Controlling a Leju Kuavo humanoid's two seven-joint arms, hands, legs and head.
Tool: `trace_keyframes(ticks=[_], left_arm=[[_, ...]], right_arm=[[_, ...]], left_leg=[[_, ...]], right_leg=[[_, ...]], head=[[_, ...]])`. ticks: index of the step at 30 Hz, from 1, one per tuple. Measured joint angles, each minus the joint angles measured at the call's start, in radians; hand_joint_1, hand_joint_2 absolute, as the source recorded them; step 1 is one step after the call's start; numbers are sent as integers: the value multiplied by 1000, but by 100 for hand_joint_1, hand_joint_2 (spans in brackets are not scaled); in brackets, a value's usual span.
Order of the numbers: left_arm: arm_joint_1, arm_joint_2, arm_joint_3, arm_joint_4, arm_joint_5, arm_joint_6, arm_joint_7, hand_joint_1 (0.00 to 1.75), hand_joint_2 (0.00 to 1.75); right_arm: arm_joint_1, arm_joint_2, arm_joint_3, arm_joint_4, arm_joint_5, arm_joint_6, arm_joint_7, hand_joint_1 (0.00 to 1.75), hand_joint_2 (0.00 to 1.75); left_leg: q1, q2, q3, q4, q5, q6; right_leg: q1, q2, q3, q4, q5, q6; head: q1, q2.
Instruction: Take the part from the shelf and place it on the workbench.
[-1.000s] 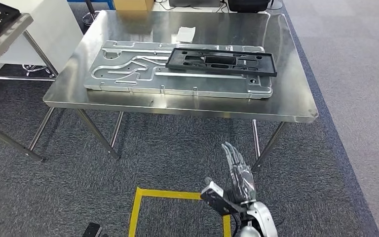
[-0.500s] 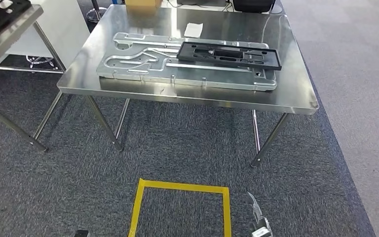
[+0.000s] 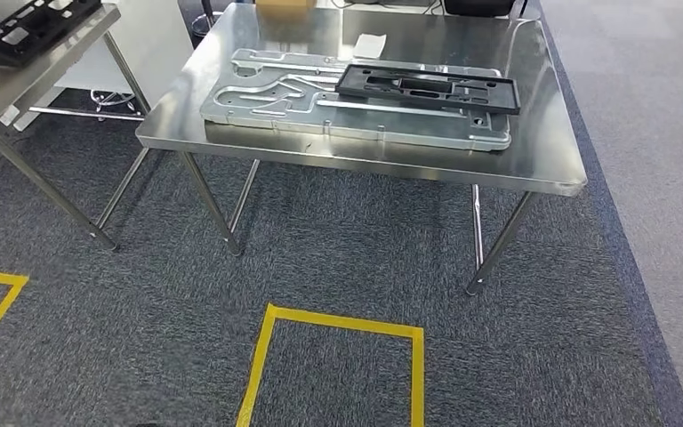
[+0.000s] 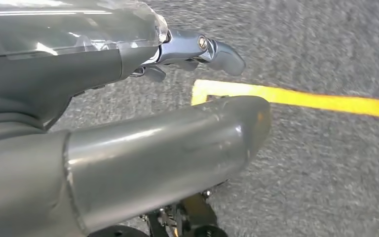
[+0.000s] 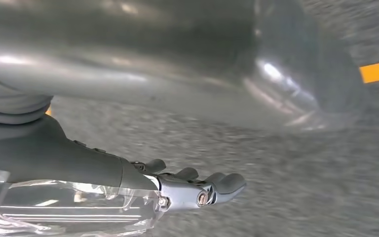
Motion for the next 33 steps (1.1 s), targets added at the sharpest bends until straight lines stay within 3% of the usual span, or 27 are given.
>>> trace_keyframes(ticks=[2,3,4,6,8,9,11,12,14,16,17,18,19,21,23,25,27,29,31,33], left_arm=[[0,0,6,0,0,0,0,0,0],[2,0,9,0,0,1,0,0,0],[4,0,11,0,0,1,0,0,0],[6,0,12,0,0,1,0,0,0],[4,1,12,0,0,1,0,0,0],[3,1,13,0,0,1,-1,0,0],[4,2,14,0,0,2,-1,0,0],[5,2,14,0,0,2,-1,0,0],[5,1,15,0,0,2,-1,0,0],[4,1,15,0,0,2,-1,0,0],[4,1,16,0,0,2,-1,0,0],[5,1,17,0,-1,2,-1,0,0],[6,1,18,0,-2,2,-1,0,0],[8,1,22,0,-5,3,1,0,0],[7,1,25,0,-12,5,6,0,0],[7,1,28,0,-20,6,12,0,0],[10,3,29,0,-29,8,17,0,0],[13,5,30,0,-36,10,21,0,0],[12,7,30,0,-41,11,24,0,0],[10,9,30,0,-49,13,28,0,0]], right_arm=[[-7,-2,-29,32,0,-4,20,0,0],[-10,-2,-41,45,0,-5,24,0,0],[-14,-3,-51,55,0,-5,27,0,0],[-22,-3,-66,73,0,-5,30,0,0],[-29,-3,-77,86,0,-5,31,0,0],[-32,-3,-80,91,0,-5,31,0,0],[-39,-3,-85,98,0,-5,31,0,0],[-43,-4,-88,100,0,-5,31,0,0],[-46,-7,-93,105,0,-5,32,0,0],[-45,-10,-98,110,0,-5,36,0,0],[-44,-10,-99,113,0,-5,43,0,0],[-44,-10,-101,116,1,-4,53,0,0],[-44,-11,-103,118,3,-2,66,0,0],[-44,-12,-107,122,12,8,90,0,0],[-44,-13,-109,128,31,26,109,0,0],[-45,-14,-105,133,70,45,131,0,0],[-46,-14,-88,140,126,62,161,0,0],[-44,-14,-61,148,174,74,187,0,0],[-40,-15,-39,155,200,86,205,0,0],[-36,-16,-24,161,216,101,218,0,0]], left_leg=[[1,10,-42,131,-68,-9],[2,12,-46,165,-77,-11],[2,15,-29,158,-66,-12],[1,34,59,36,-20,-8],[-7,68,136,-85,2,7],[-11,80,148,-113,1,16],[-15,74,142,-122,3,32],[-12,67,141,-129,5,39],[-5,49,137,-137,18,52],[-4,31,126,-138,28,61],[-4,21,120,-137,32,62],[-4,10,116,-135,34,61],[-4,-1,113,-134,37,60],[-4,-25,110,-128,39,56],[-6,-46,104,-120,40,48],[-5,-63,95,-116,44,34],[-2,-79,87,-117,50,21],[-2,-56,70,-87,29,11],[-1,-11,25,16,-34,3],[1,9,-20,128,-84,-1]], right_leg=[[3,-25,-13,5,5,-4],[4,-38,-20,9,6,-4],[5,-49,-25,14,7,-4],[7,-71,-32,24,7,-1],[10,-89,-36,31,5,5],[12,-96,-36,34,5,10],[14,-111,-34,34,7,21],[14,-108,-34,37,4,28],[11,-68,-54,80,-32,41],[5,-22,-110,201,-105,49],[3,-16,-140,266,-133,51],[2,-14,-158,308,-143,53],[1,-13,-159,312,-131,54],[-3,0,-106,210,-62,53],[-6,38,-45,83,-13,47],[-3,58,-30,39,-7,41],[-4,38,-31,32,0,29],[-9,14,-30,22,10,17],[-8,-11,-32,18,14,11],[-5,-39,-36,21,14,10]], head=[[-2,0],[-2,0],[-2,0],[-2,0],[-2,0],[-2,0],[-1,0],[-2,0],[3,0],[9,0],[11,0],[11,0],[11,0],[11,0],[11,0],[11,0],[11,0],[6,0],[-1,0],[-3,0]])
